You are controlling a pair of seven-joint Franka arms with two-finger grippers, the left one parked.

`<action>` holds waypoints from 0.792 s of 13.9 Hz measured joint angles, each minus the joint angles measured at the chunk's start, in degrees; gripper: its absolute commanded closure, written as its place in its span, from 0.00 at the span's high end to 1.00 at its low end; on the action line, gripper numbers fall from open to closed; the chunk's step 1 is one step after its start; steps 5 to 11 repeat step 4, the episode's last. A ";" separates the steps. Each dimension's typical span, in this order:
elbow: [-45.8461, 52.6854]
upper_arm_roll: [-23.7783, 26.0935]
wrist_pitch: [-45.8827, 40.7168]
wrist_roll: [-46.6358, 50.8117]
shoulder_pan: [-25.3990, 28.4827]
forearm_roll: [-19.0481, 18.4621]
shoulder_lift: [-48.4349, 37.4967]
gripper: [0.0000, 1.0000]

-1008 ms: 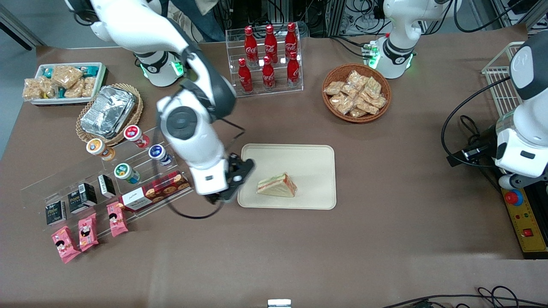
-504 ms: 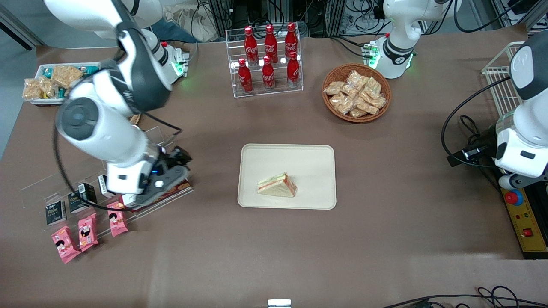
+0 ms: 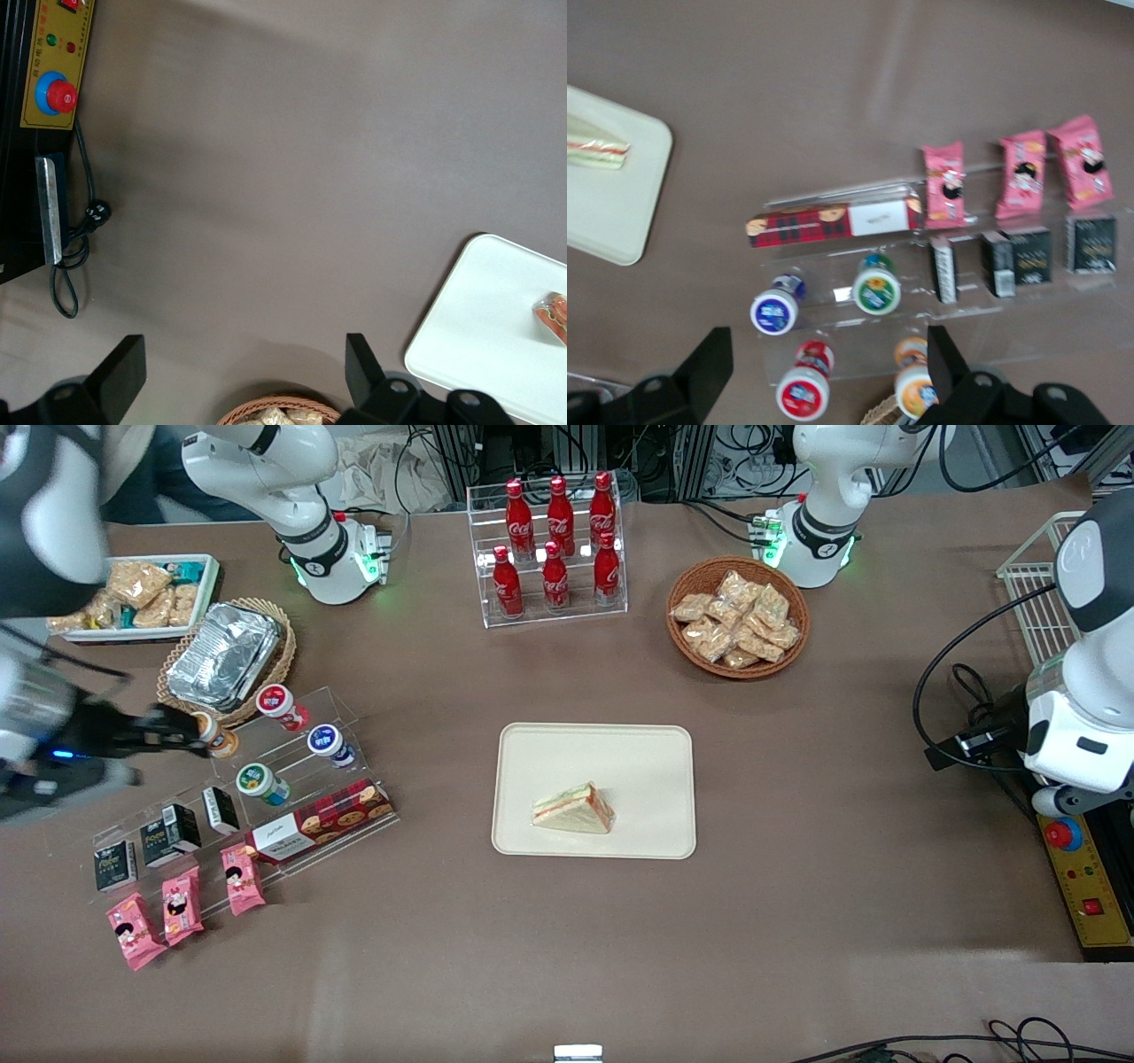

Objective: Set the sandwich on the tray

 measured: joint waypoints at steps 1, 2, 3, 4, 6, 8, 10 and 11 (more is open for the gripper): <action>-0.01 -0.01 -0.07 -0.07 -2.08 0.00 -0.41 0.98; -0.01 -0.01 -0.08 -0.05 -3.61 0.00 -0.58 0.98; -0.02 0.01 -0.08 0.04 -4.73 -0.01 -0.59 0.98; -0.02 0.10 -0.08 0.22 -5.74 -0.01 -0.58 0.98; -0.02 0.10 -0.08 0.22 -5.74 -0.01 -0.58 0.98; -0.02 0.10 -0.08 0.22 -5.74 -0.01 -0.58 0.98; -0.02 0.10 -0.08 0.22 -5.74 -0.01 -0.58 0.98; -0.02 0.10 -0.08 0.22 -5.74 -0.01 -0.58 0.98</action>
